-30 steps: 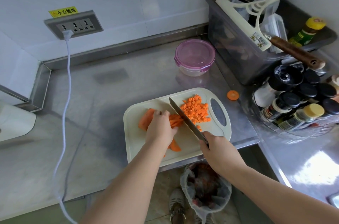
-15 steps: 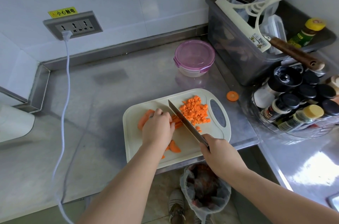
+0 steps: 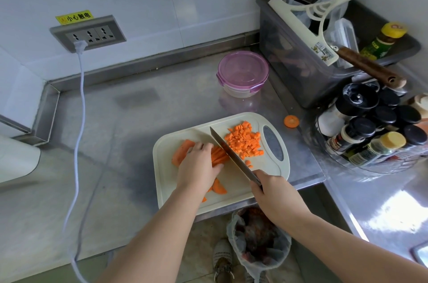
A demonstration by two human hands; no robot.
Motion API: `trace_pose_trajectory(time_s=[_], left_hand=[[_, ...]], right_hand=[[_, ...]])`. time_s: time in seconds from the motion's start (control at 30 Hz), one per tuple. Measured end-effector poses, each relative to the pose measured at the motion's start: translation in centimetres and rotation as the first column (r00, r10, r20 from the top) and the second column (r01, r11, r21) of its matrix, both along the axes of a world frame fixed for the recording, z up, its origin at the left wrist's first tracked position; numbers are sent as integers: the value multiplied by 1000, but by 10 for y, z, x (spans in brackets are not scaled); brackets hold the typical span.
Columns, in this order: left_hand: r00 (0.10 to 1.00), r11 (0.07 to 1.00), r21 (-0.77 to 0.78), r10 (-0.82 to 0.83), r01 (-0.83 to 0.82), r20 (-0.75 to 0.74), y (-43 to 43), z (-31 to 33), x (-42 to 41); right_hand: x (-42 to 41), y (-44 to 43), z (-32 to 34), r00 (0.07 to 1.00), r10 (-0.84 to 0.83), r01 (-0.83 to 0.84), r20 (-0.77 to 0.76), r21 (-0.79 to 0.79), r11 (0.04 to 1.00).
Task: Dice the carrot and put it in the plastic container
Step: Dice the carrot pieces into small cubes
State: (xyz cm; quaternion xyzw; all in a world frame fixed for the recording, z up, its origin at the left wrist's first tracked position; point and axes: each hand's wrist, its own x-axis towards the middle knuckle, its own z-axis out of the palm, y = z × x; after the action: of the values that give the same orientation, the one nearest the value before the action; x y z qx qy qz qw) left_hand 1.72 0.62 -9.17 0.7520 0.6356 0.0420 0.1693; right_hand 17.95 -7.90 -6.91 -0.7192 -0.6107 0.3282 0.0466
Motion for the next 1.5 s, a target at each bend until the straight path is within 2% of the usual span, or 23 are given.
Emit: trace_pose_trajectory(time_s=[0.43, 1.0, 1.23, 1.37, 1.5], left_hand=[[991, 999, -11, 42, -41, 124, -1, -9, 8], [987, 997, 57, 46, -55, 153, -6, -14, 10], [980, 995, 59, 69, -82, 189, -8, -14, 11], [975, 993, 56, 91, -104, 201, -9, -12, 7], [984, 996, 66, 51, -63, 173, -11, -8, 5]], right_hand=[[2, 0, -2, 1000, -13, 13, 0, 18, 1000], [-1, -1, -2, 1000, -16, 16, 7, -2, 1000], [3, 1, -1, 1000, -14, 14, 2, 60, 998], [3, -2, 3, 999, 22, -27, 38, 118, 993], [-2, -6, 8, 990, 80, -89, 115, 77, 993]])
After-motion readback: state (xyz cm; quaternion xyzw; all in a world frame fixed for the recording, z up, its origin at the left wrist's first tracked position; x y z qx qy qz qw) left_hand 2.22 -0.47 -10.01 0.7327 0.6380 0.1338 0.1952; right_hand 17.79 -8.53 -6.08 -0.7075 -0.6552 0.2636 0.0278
